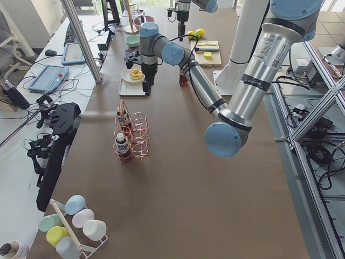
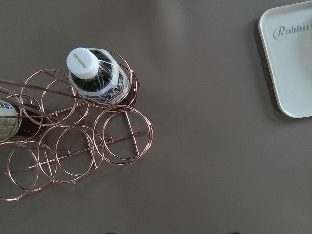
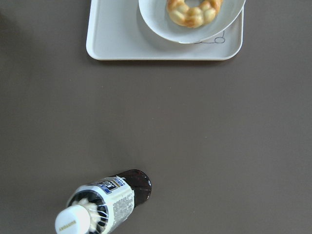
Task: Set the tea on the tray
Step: 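Lower the right gripper over the bottle and grasp it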
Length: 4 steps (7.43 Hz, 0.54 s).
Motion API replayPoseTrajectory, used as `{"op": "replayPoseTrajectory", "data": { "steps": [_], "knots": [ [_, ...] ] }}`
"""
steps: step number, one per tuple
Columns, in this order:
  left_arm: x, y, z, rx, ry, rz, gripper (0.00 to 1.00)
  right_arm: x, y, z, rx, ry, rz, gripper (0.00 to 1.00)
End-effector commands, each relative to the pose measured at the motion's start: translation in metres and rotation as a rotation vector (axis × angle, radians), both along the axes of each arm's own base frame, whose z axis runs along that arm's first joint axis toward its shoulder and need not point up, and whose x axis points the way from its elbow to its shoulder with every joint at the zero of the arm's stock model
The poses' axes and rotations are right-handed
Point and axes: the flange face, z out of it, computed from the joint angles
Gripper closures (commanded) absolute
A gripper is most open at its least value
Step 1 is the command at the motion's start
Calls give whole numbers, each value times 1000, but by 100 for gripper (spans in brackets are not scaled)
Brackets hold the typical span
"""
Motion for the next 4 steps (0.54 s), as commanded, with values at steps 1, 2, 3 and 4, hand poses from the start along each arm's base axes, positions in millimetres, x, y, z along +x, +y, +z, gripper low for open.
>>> {"op": "replayPoseTrajectory", "data": {
  "steps": [1,2,3,4],
  "knots": [
    [-11,-7,8,4,-9,2,19,-79,40,-16,23,63,24,0],
    [-10,-9,8,8,-7,2,19,-97,44,-20,0,70,29,1],
    [-8,-13,10,22,0,2,19,-116,37,-34,-21,73,43,2],
    [-7,-14,11,24,1,2,19,-122,33,-38,-23,76,44,3]
  ]
}}
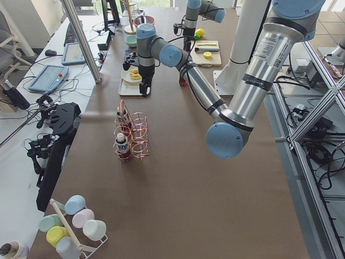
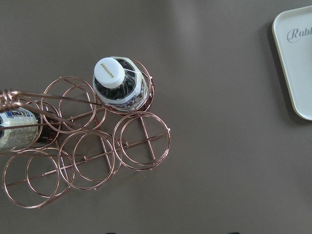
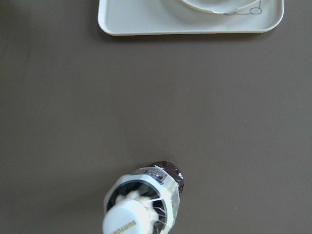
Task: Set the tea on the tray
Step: 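Lower the right gripper over the bottle and grasp it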
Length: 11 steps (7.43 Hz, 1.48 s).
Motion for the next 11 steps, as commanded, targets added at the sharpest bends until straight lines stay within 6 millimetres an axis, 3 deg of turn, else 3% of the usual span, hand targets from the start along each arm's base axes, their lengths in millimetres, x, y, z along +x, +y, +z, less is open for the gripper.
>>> {"op": "replayPoseTrajectory", "data": {
  "steps": [1,3,5,6,8,11],
  "knots": [
    [1,-4,2,9,4,0,19,-23,-4,-17,-12,2,9,3],
    [1,-4,2,10,5,0,19,-39,-10,-23,-36,17,24,11],
    [2,-4,2,13,6,1,18,-39,-10,-24,-45,35,24,44],
    [3,-5,4,10,5,1,18,-39,-10,-24,-46,37,26,53],
    [4,-4,11,13,7,2,18,-39,-10,-24,-42,38,29,97],
    [4,-5,23,31,19,1,17,-28,-18,-50,-39,33,48,100]
  ]
}}
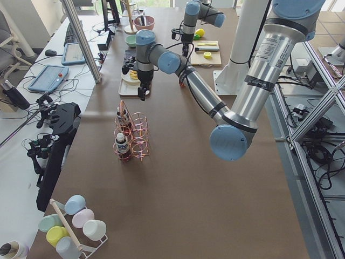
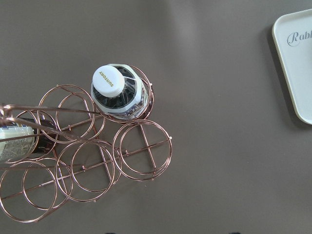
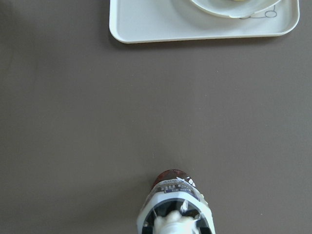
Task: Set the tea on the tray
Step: 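Lower the right gripper over the bottle and grasp it, then lift the bottle with the right gripper and lower it onto the tray beside the plate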
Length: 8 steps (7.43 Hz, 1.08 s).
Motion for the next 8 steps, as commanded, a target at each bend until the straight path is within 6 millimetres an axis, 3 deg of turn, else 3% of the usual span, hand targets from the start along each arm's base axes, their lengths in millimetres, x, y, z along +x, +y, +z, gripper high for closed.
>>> {"op": "replayPoseTrajectory", "data": {
  "steps": [1,2,4,5,6,8],
  "knots": [
    [-1,-1,5,-5,14,4,17,18,-17,-28,3,6,34,100],
    [-24,-3,2,-24,55,-10,17,28,-34,-34,15,2,59,100],
    [-67,27,47,-14,36,19,17,45,-89,-51,36,20,114,100],
    [-101,35,69,-1,15,8,17,40,-123,-60,32,37,135,100],
    [-120,40,84,11,0,8,15,25,-158,-70,39,-1,153,100],
    [-121,40,85,9,-1,9,12,-11,-247,-85,-35,14,167,100]
  ]
}}
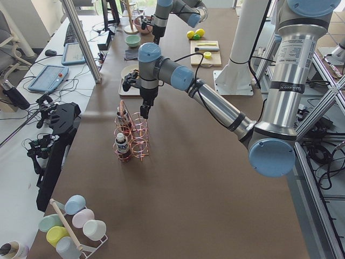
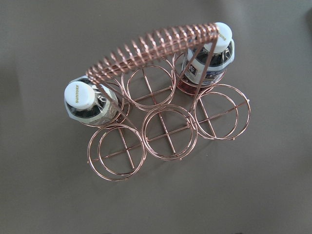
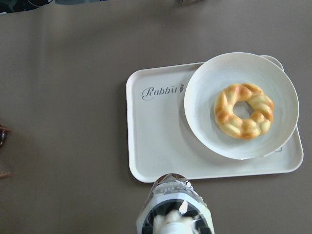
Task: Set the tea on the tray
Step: 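Lift the bottle with the right gripper and lower it onto the tray beside the plate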
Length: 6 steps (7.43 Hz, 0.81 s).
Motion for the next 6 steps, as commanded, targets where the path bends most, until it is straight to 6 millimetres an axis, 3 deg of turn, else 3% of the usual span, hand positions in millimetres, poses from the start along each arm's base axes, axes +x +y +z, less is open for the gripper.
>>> {"op": "replayPoseTrajectory", "data": {
  "steps": [1,3,4,6],
  "knots": [
    [-7,3,6,2,-6,1,9,-33,-109,-26,-108,21,7,100],
    [-7,4,8,-1,-6,1,10,-52,-143,-2,-104,31,11,100],
    [-7,4,9,-3,-7,1,10,-60,-152,9,-99,28,12,100],
    [-7,4,8,-1,-6,1,9,-61,-154,12,-103,30,12,100]
  ]
}}
